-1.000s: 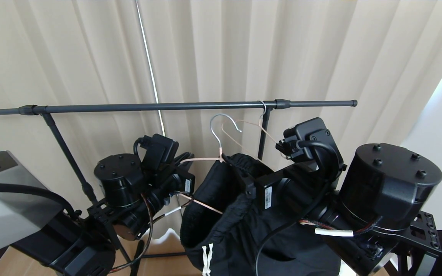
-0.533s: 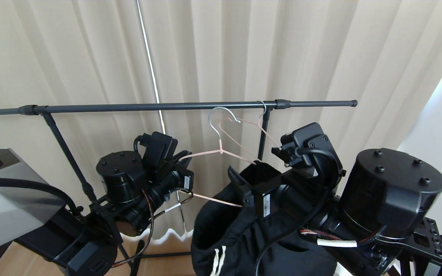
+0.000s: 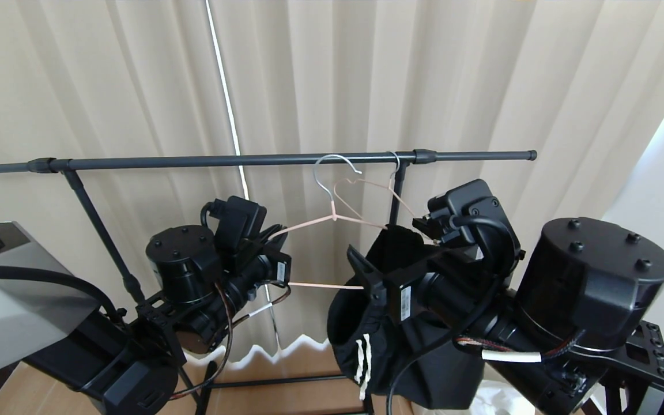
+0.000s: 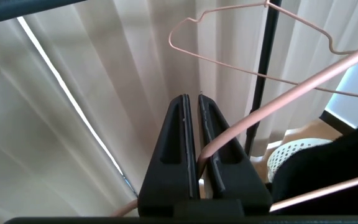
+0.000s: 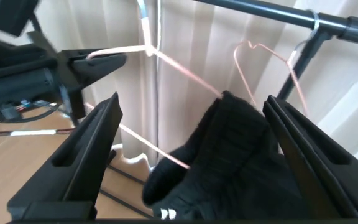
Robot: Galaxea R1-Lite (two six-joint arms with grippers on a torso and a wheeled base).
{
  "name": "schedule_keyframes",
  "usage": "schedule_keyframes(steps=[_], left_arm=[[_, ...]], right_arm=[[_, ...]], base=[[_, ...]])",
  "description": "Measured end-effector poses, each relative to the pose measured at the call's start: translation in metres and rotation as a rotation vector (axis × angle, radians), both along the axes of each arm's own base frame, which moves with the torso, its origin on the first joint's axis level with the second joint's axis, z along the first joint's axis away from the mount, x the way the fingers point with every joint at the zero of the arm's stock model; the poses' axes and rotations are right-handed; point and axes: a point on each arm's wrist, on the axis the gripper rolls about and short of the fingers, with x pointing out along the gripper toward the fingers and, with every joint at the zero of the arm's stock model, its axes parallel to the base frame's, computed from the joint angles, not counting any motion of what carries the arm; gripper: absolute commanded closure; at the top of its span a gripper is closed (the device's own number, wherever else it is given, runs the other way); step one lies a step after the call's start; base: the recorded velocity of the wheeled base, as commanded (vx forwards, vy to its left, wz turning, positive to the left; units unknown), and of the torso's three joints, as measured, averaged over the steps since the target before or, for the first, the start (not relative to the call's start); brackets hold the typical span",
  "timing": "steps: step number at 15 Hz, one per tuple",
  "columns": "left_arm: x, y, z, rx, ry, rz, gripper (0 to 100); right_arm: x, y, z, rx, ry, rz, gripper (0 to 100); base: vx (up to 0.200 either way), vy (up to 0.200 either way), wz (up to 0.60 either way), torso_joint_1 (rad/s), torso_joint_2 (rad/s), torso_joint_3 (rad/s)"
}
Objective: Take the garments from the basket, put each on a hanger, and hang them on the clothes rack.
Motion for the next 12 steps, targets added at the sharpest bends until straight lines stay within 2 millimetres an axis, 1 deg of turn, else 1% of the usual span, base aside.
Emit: schedule_keyframes(steps=[1, 3, 5, 8, 10, 12], left_arm=[[0.000, 0.000, 0.000, 0.000, 0.000, -0.001, 100], [0.000, 0.000, 0.000, 0.000, 0.001, 0.001, 100], [0.000, 0.001, 0.000, 0.000, 0.000, -0.002, 100], [0.000, 0.002, 0.000, 0.002, 0.001, -0.007, 100], [0.000, 0.002, 0.000, 0.004, 0.001, -0.010, 100], [-0.001, 0.001, 0.000, 0.005, 0.000, -0.015, 100]], right_arm=[[0.004, -0.006, 0.002, -0.001, 0.003, 0.013, 0], [0.012, -0.025, 0.006, -0.029, 0.039, 0.036, 0], [0.010, -0.046, 0.012, -0.070, 0.104, 0.087, 0], [0.005, -0.082, 0.022, -0.081, 0.204, 0.238, 0], [0.004, -0.104, 0.032, -0.102, 0.253, 0.307, 0], [0.012, -0.121, 0.047, -0.191, 0.286, 0.352, 0]], base=[[0.000, 0.000, 0.00, 0.000, 0.00, 0.000], [0.000, 0.000, 0.00, 0.000, 0.00, 0.000], [0.000, 0.000, 0.00, 0.000, 0.00, 0.000], [0.000, 0.000, 0.00, 0.000, 0.00, 0.000], [0.000, 0.000, 0.00, 0.000, 0.00, 0.000], [0.000, 0.000, 0.00, 0.000, 0.00, 0.000]])
